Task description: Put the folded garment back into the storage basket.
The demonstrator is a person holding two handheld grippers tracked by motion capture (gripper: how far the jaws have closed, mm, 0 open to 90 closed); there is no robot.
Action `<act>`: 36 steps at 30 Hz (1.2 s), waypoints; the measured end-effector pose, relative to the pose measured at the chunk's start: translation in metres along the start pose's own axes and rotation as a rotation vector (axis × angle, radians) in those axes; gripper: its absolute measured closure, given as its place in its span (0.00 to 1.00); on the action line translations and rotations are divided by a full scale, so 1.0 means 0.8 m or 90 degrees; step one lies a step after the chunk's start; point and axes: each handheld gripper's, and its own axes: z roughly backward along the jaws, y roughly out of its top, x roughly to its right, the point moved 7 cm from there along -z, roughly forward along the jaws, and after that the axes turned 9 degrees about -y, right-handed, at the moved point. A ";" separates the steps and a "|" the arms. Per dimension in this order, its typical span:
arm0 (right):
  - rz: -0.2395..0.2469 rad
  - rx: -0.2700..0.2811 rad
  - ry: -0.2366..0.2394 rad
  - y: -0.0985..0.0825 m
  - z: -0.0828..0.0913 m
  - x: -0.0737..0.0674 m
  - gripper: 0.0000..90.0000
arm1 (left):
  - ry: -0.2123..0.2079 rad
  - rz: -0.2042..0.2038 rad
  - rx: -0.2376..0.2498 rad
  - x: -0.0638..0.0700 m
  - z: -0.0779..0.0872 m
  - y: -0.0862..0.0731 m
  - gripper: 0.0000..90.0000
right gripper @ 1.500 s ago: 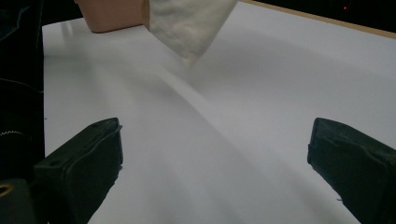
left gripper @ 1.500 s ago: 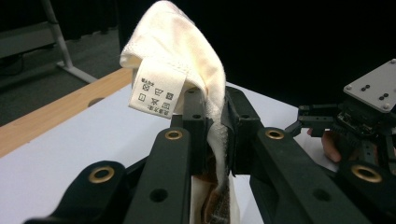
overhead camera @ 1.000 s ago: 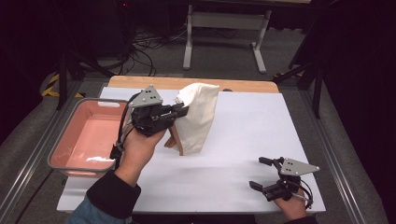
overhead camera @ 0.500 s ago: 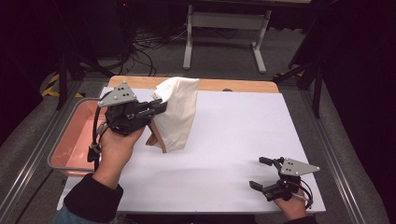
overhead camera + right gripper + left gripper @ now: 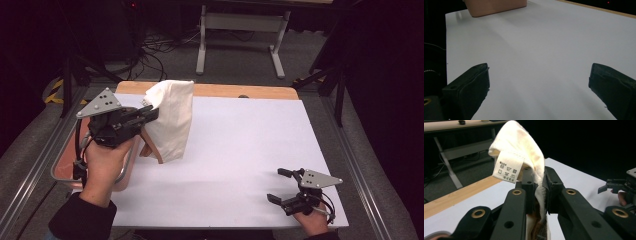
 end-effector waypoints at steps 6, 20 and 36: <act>0.000 0.000 0.000 0.000 0.000 0.000 0.04 | 0.019 0.003 0.004 -0.007 0.020 -0.002 0.90; 0.001 -0.004 -0.001 -0.001 -0.001 0.000 0.04 | 0.060 0.007 0.016 -0.026 0.069 -0.008 0.90; -0.001 -0.007 -0.002 -0.002 -0.002 -0.001 0.04 | 0.110 0.010 0.022 -0.041 0.119 -0.012 0.90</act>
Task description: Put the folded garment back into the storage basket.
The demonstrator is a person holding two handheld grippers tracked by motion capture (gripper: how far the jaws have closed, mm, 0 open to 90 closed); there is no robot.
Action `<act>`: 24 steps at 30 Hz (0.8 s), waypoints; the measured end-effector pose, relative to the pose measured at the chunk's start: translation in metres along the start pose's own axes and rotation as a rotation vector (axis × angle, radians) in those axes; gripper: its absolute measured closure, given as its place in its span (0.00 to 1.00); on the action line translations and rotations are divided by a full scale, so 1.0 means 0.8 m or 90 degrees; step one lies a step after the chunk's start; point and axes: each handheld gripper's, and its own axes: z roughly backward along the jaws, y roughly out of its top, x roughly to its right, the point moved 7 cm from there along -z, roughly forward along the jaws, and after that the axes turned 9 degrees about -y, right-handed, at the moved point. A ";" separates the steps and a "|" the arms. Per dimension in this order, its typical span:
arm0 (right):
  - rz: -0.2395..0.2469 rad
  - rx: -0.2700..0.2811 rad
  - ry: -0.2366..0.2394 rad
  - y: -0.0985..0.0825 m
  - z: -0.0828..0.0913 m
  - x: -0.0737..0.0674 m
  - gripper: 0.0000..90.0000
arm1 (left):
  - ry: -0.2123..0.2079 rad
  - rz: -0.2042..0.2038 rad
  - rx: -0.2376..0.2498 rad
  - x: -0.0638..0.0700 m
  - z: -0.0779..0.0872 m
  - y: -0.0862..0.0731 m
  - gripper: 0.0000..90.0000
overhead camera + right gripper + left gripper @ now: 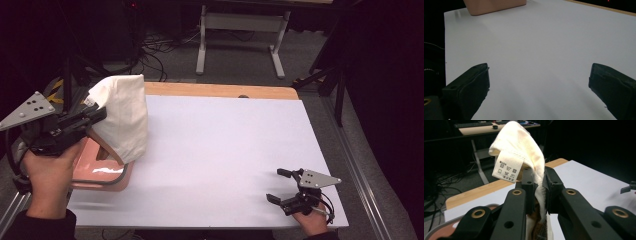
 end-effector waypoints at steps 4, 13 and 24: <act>0.000 -0.002 0.000 0.000 0.000 0.000 0.04 | 0.013 0.001 -0.002 -0.007 0.012 -0.002 0.90; -0.002 -0.005 0.001 -0.001 -0.002 0.000 0.04 | 0.045 -0.001 -0.014 -0.020 0.033 -0.007 0.90; -0.003 -0.006 0.002 -0.002 -0.002 -0.001 0.04 | 0.075 -0.008 -0.036 -0.031 0.043 -0.019 0.90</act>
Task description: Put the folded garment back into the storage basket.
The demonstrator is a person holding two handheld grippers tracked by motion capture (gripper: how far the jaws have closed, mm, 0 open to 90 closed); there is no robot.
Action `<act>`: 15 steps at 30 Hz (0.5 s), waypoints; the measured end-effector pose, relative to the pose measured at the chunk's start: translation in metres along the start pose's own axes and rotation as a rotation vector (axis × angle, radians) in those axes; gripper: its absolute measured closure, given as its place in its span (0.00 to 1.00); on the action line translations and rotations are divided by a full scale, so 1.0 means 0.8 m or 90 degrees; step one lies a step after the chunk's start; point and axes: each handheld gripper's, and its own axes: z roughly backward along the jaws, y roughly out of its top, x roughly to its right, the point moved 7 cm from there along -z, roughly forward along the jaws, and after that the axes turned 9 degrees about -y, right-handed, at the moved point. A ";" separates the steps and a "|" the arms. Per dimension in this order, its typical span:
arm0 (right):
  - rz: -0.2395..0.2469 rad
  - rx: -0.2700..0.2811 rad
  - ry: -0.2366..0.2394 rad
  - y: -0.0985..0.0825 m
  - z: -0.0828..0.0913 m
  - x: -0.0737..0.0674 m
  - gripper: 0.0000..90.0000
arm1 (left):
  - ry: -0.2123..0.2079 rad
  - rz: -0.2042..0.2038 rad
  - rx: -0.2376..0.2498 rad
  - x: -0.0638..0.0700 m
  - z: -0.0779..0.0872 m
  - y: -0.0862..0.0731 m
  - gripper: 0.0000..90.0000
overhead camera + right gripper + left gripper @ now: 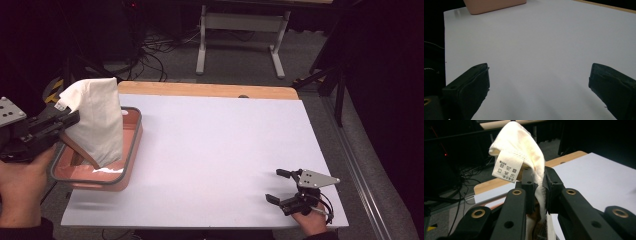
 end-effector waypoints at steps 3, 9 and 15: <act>0.000 0.000 0.001 0.000 0.000 0.000 0.04 | 0.005 0.005 -0.011 -0.002 -0.003 -0.005 0.90; 0.001 -0.001 0.001 0.000 0.000 0.000 0.04 | 0.006 0.007 -0.037 -0.005 -0.013 -0.014 0.90; 0.001 -0.002 0.002 0.000 0.000 0.000 0.04 | 0.002 0.014 -0.055 -0.007 -0.021 -0.024 0.90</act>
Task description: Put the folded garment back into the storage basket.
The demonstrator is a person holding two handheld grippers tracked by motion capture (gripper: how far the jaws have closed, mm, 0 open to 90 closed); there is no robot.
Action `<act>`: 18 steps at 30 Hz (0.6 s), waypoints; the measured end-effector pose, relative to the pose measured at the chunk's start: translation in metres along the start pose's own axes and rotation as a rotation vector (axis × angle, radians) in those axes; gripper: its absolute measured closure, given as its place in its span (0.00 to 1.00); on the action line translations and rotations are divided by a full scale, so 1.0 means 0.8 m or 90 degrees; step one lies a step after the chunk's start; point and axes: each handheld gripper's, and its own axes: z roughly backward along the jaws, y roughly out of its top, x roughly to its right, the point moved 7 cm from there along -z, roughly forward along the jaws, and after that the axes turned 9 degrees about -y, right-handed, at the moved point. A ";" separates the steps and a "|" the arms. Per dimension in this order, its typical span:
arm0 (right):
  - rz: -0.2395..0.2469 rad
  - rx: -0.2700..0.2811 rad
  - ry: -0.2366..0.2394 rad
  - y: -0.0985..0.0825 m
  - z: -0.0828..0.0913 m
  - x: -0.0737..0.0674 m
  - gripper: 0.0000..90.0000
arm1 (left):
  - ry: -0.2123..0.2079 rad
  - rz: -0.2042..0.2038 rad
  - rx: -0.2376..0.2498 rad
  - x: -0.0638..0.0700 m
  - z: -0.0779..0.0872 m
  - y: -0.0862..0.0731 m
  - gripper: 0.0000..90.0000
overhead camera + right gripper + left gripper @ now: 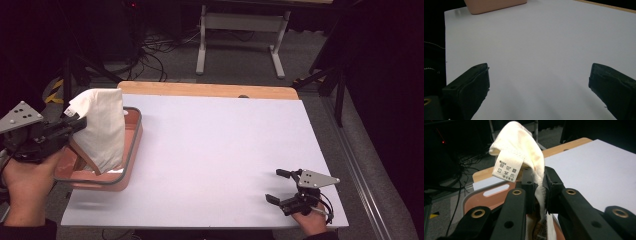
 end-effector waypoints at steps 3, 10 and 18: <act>0.001 0.002 0.000 0.000 0.000 -0.001 0.04 | -0.002 0.004 -0.013 -0.002 -0.006 -0.006 0.90; 0.001 0.002 -0.001 0.001 0.000 -0.001 0.04 | -0.011 0.016 -0.024 -0.008 -0.014 -0.015 0.90; 0.003 0.002 0.002 0.002 0.000 -0.003 0.04 | -0.019 0.038 -0.037 -0.018 -0.028 -0.032 0.90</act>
